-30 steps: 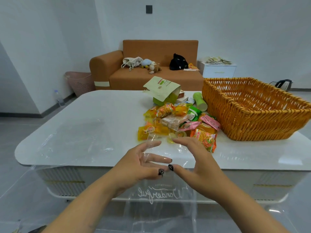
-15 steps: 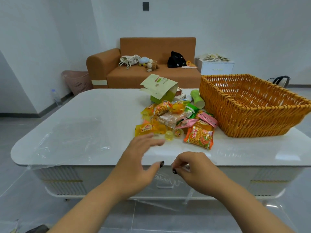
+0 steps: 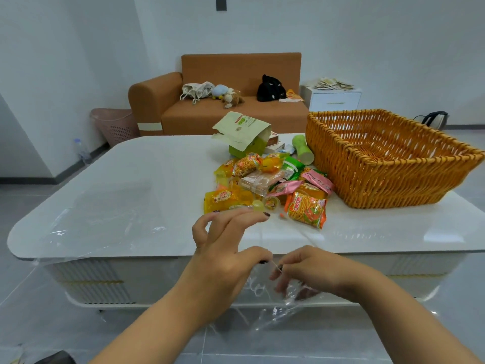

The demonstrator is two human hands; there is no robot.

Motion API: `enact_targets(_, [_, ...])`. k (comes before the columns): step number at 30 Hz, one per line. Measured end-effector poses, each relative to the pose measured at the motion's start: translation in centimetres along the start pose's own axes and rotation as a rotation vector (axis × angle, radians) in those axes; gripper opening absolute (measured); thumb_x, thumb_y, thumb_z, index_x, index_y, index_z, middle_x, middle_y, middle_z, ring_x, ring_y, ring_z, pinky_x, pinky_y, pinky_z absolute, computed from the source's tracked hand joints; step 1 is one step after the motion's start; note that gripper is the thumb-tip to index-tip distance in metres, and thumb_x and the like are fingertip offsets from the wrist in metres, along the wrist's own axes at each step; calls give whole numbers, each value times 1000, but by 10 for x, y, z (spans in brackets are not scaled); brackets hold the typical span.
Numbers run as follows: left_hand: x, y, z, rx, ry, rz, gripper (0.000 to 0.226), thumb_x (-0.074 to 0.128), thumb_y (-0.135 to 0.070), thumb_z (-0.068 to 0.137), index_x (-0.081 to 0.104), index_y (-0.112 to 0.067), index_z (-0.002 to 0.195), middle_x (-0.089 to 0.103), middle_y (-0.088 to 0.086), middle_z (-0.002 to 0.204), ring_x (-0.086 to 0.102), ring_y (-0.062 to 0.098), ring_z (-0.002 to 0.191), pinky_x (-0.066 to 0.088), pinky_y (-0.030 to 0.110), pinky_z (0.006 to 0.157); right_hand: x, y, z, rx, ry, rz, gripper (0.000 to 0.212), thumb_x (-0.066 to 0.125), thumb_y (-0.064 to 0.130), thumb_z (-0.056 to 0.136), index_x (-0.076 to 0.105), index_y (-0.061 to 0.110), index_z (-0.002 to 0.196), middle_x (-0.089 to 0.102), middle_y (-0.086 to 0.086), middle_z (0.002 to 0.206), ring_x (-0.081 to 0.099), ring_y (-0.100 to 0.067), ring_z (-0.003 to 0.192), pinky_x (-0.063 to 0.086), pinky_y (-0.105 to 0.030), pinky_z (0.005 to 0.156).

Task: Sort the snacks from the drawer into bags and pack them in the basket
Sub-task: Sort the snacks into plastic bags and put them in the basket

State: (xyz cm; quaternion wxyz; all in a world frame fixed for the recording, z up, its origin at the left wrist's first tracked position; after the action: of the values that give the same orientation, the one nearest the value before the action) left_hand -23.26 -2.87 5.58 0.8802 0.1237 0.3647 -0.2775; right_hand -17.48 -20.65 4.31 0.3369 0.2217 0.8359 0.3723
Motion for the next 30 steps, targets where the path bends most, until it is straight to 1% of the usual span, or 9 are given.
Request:
enact_targets(5, [-1, -18, 1, 30, -84, -181, 20, 59, -24, 97, 78, -24, 94, 47, 5, 137, 44, 23, 128, 39, 40, 94, 21, 8, 1, -114, 283, 140, 45, 59, 6, 86, 60, 33, 122, 69, -4, 113, 67, -19, 104, 51, -47, 96])
enact_targets(8, [-1, -17, 1, 41, -72, -255, 14, 63, -20, 95, 77, -17, 95, 46, 6, 135, 45, 22, 129, 44, 39, 98, 22, 12, 1, -98, 251, 122, 92, 64, -2, 79, 25, 48, 144, 66, 5, 110, 64, -16, 107, 58, -35, 76])
enact_targets(11, [-14, -13, 5, -21, -124, -304, 17, 68, -20, 87, 61, -19, 103, 46, 3, 132, 44, 16, 129, 40, 31, 104, 14, 5, 2, -87, 153, -74, 110, 75, 16, 80, -3, 62, 142, 54, 3, 131, 57, -19, 114, 59, -39, 81])
enact_targets(14, [-34, 3, 7, -209, -215, -375, 19, 64, -21, 87, 54, -18, 103, 51, 1, 127, 50, 15, 124, 40, 23, 101, 7, -3, 0, -132, 21, -305, 119, 79, 49, 72, -22, 70, 130, 43, 5, 145, 51, -21, 125, 58, -39, 83])
enact_targets(17, [-43, 39, 1, -725, -133, -530, 9, 61, -29, 93, 57, -25, 101, 58, -8, 120, 57, 5, 111, 49, 24, 93, 15, -7, 1, -263, -104, -545, 122, 76, 43, 78, -34, 63, 127, 29, 1, 156, 44, -21, 132, 43, -38, 104])
enact_targets(20, [-33, 70, -16, -1258, 158, -887, 30, 61, -53, 88, 54, -34, 110, 54, -11, 128, 56, 6, 114, 49, 42, 101, 32, -4, 2, -364, -215, -603, 130, 80, 36, 73, -36, 68, 122, 31, 12, 151, 31, -19, 140, 31, -31, 113])
enact_targets(24, [-22, 77, -27, -1272, 364, -1104, 95, 73, -73, 50, 45, -35, 132, 57, -15, 128, 60, 12, 117, 51, 41, 100, 45, 7, -3, -340, -161, -698, 121, 64, 26, 90, -44, 78, 77, 9, 18, 155, 24, -10, 142, 25, -24, 112])
enact_targets(27, [-22, 77, -29, -1237, 427, -1263, 107, 89, -63, 41, 47, -30, 134, 62, -5, 129, 67, 18, 110, 57, 39, 88, 49, 32, -19, -388, -161, -946, 105, 56, 30, 95, -38, 74, 108, -18, 10, 158, -8, -17, 147, 10, -46, 119])
enact_targets(30, [-25, 76, -29, -1166, 487, -1236, 84, 92, -37, 60, 53, -23, 132, 64, 1, 129, 68, 20, 109, 58, 37, 86, 53, 45, -23, -691, -467, -1175, 95, 79, 23, 76, 21, 57, 144, 14, -13, 160, 11, -45, 144, 16, -68, 111])
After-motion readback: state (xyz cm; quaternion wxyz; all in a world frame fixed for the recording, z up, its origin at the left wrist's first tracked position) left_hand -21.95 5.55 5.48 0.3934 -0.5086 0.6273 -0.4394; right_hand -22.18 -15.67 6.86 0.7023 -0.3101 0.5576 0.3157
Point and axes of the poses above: each hand's wrist, its own z-axis towards the middle knuckle, its own x-axis out of the palm, y = z × x, the point moved 2 cm from there along z, towards the middle knuckle
